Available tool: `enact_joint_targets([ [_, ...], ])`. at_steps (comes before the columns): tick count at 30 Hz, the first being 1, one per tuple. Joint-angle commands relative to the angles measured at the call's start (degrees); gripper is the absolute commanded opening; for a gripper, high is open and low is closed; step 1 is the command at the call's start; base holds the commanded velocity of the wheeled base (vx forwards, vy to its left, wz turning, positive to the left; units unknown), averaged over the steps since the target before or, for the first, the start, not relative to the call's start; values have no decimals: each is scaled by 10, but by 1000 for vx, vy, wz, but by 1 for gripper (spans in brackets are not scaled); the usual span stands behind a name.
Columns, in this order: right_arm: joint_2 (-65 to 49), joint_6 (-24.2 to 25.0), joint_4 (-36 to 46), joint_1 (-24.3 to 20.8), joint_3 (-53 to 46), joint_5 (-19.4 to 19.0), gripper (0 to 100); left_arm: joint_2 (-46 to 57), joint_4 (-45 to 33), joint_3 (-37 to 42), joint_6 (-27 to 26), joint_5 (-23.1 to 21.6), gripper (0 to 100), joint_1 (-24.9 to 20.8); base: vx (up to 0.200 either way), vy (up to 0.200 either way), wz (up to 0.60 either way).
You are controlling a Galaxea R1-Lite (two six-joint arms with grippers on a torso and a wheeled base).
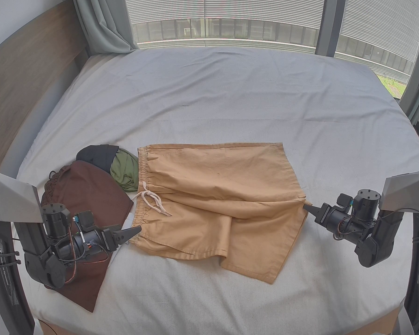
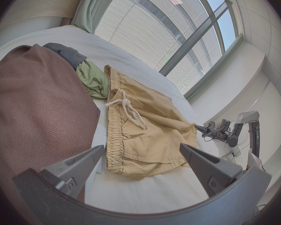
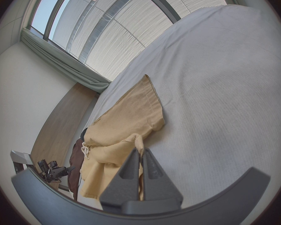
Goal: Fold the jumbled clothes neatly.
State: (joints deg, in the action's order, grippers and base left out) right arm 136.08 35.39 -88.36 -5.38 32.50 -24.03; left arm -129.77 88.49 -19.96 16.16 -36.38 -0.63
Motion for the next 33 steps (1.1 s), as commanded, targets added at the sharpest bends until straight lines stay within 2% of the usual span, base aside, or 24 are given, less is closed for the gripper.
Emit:
enact_joint_targets([
  [1, 8, 0, -1, -2, 19, 9, 0, 0, 0, 0, 0, 0, 100, 0, 0, 0, 0],
  [17, 30, -25, -2, -10, 48, 14, 0, 0, 1, -2, -1, 0, 100, 1, 0, 0, 0],
  [18, 30, -26, -2, -10, 49, 14, 100, 0, 1, -2, -1, 0, 100, 1, 0, 0, 0],
  [22, 23, -33, -2, -10, 47, 14, 100, 0, 1, -3, -1, 0, 100, 1, 0, 0, 0],
  [29, -10, -72, -1, -12, -20, 7, 100, 0, 1, -4, 0, 0, 100, 1, 0, 0, 0],
  [33, -33, -112, -1, -32, -90, -27, 100, 0, 1, -4, 0, 0, 100, 1, 0, 0, 0],
])
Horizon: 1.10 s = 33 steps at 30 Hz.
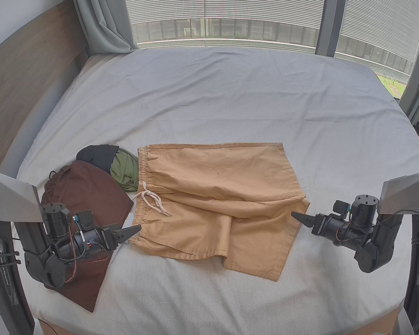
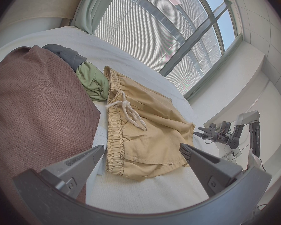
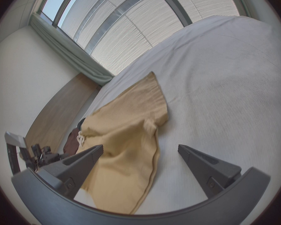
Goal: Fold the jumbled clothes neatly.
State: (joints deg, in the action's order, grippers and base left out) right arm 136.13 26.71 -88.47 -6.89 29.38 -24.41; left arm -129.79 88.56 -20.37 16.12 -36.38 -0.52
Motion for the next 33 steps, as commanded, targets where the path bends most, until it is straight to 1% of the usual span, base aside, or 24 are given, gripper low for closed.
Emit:
enact_joint_targets([
  [1, -37, -29, 0, -23, -72, -30, 100, 0, 0, 0, 0, 0, 100, 0, 0, 0, 0],
  [3, -44, -33, 1, -33, -94, -39, 100, 0, 0, 0, 0, 0, 100, 0, 0, 0, 0],
  [11, -45, -34, 1, -67, -150, -40, 100, -1, 0, 0, 0, 0, 100, 0, 0, 0, 0],
  [15, -38, -33, 1, -77, -153, -40, 100, -1, 0, 0, 0, 0, 100, 0, 0, 0, 0],
  [18, -19, -32, 0, -95, -154, -34, 100, -1, 0, 0, 0, 0, 100, 0, 0, 0, 0],
  [27, 14, -31, 0, -106, -154, -31, 100, -3, 0, -2, 0, 0, 100, 1, 0, 0, 0],
  [33, 42, -29, 0, -123, -148, -31, 100, -5, 0, -2, 0, 1, 100, 1, 0, 0, 0],
])
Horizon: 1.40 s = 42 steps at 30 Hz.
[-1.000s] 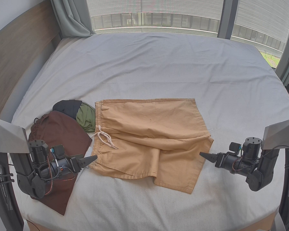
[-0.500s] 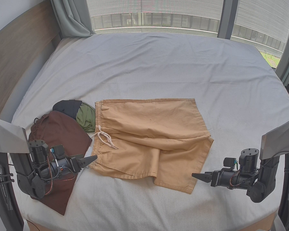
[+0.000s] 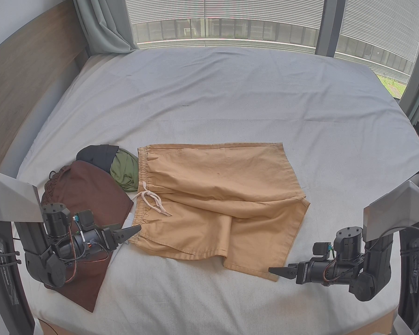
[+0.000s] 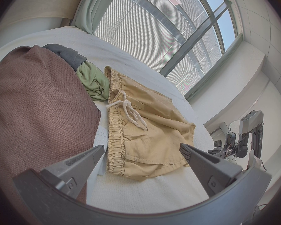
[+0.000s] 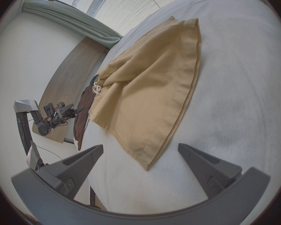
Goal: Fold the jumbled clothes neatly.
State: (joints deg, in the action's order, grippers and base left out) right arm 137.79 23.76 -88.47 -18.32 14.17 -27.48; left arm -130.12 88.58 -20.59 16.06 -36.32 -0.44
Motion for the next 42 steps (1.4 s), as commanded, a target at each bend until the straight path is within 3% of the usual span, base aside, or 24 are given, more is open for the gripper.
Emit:
enact_joint_targets([
  [1, 31, 1, 0, -10, 9, 0, 100, -2, 0, 0, 0, 0, 100, 0, 0, 0, 0],
  [8, 34, 10, 0, -22, 23, 8, 100, -3, 0, 0, 1, -1, 100, 0, 0, 0, 0],
  [13, 31, 60, 0, -42, 31, 10, 100, -3, 0, -3, 1, -1, 100, 0, 0, 0, 0],
  [17, 32, 65, -1, -41, 36, 15, 100, -3, 0, -3, 1, 0, 100, 0, 0, 0, 0],
  [18, 33, 65, -1, -40, 36, 18, 0, -3, 0, -3, 0, 0, 100, 0, 0, 0, 0],
  [28, 24, 65, 0, -34, 26, 25, 0, -7, 0, -3, 0, 0, 100, 0, 0, 0, 0],
  [33, 3, 62, 0, -22, 4, 47, 0, -7, 0, -3, 0, -1, 100, 0, 0, 0, 0],
  [40, -24, 34, 1, 26, -30, 48, 0, -11, 0, -4, 1, -1, 100, -1, 0, 0, 0],
  [42, -20, -4, 1, 52, -34, 45, 0, -17, 0, -18, 0, -3, 100, 0, 0, 0, 0],
])
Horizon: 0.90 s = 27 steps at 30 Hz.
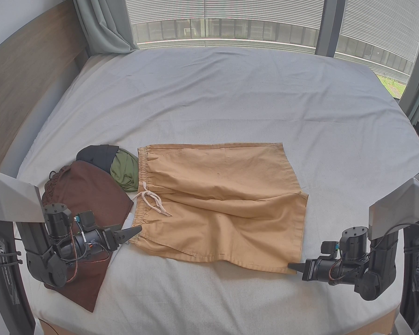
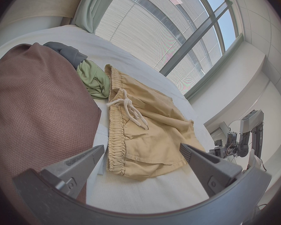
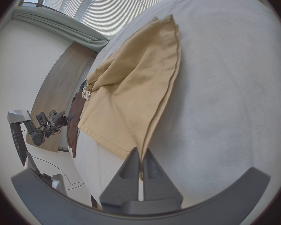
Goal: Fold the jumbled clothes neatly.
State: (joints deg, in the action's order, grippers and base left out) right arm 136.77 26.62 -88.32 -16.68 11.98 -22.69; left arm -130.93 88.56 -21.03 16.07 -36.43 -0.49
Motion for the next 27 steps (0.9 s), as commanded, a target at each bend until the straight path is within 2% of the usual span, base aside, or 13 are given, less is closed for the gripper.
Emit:
enact_joint_targets([
  [1, -9, -44, 0, 44, -13, -3, 0, -13, 0, -19, 0, -2, 100, 0, 0, 0, 0],
  [4, -12, -56, 1, 53, -17, -7, 0, -26, 1, -25, -2, -5, 100, 3, 0, 0, 0],
  [27, -8, -55, 0, 48, -12, -7, 0, -78, 0, -41, 6, -5, 100, -1, 0, 0, 0],
])
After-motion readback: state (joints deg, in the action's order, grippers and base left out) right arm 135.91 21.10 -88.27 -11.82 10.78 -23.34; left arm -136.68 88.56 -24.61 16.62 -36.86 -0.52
